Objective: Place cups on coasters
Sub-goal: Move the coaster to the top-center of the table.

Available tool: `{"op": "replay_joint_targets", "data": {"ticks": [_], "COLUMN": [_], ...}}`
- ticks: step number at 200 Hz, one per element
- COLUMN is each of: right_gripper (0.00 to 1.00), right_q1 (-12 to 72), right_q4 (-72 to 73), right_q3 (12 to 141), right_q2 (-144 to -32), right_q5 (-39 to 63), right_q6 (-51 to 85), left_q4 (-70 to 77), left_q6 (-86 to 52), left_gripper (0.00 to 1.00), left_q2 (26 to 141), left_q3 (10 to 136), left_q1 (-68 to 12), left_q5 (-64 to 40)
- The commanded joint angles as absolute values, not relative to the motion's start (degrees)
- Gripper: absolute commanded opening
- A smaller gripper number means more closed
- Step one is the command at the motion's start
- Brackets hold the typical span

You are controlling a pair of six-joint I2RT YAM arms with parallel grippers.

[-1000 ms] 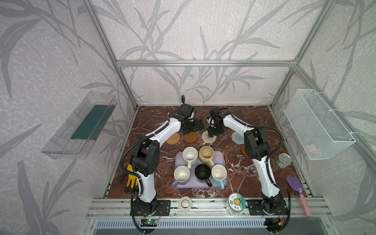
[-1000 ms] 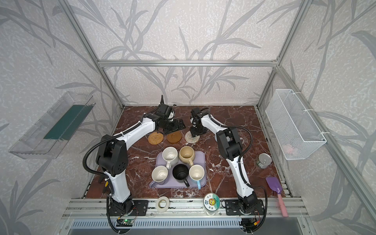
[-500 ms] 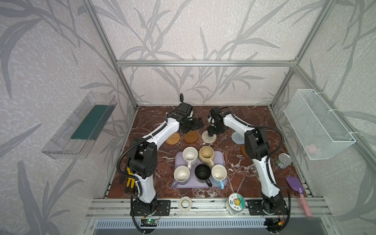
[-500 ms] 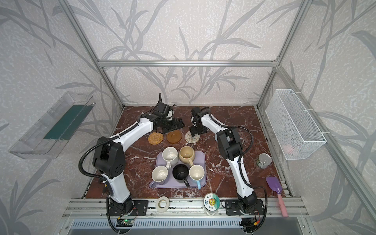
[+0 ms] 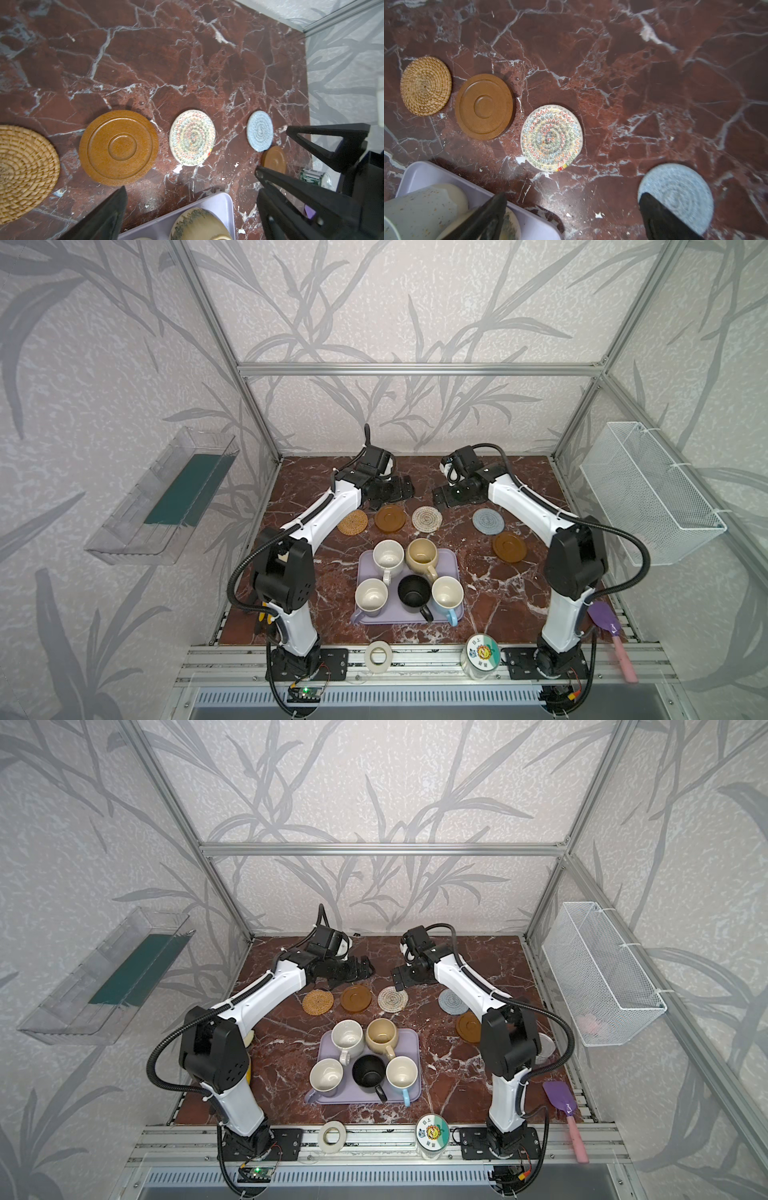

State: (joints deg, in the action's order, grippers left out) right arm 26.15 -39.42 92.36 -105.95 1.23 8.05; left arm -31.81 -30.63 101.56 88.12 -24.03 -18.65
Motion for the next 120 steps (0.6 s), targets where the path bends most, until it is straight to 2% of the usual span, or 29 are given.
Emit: {"op": "replay_joint_targets", "data": {"ticks": [1,45,120], "right_gripper": [0.99,0.99,0.99], "right_q1": [22.6,14.9,9.4], "right_q4": [-35.6,-35.1,-39.5], "right_q3": [86.5,80.1,84.0], "right_q2": [-102.5,-101.9,-112.8], "right_q5": [-1.1,1.7,0.4], "right_q6": [9.2,10.7,9.0], "left_q4": [-29.5,-32.3,-33.7], "left_q6": [-27.3,-24.2,-26.1], "left_gripper": [0.99,0.99,0.99], "left_q2": [98.9,101.4,106.4], "left_q3": [88.0,90.6,92.7], "left_q1": [-24.4,-26.2,-28.1], "left_q5": [-22.5,-22.3,-21.3]}}
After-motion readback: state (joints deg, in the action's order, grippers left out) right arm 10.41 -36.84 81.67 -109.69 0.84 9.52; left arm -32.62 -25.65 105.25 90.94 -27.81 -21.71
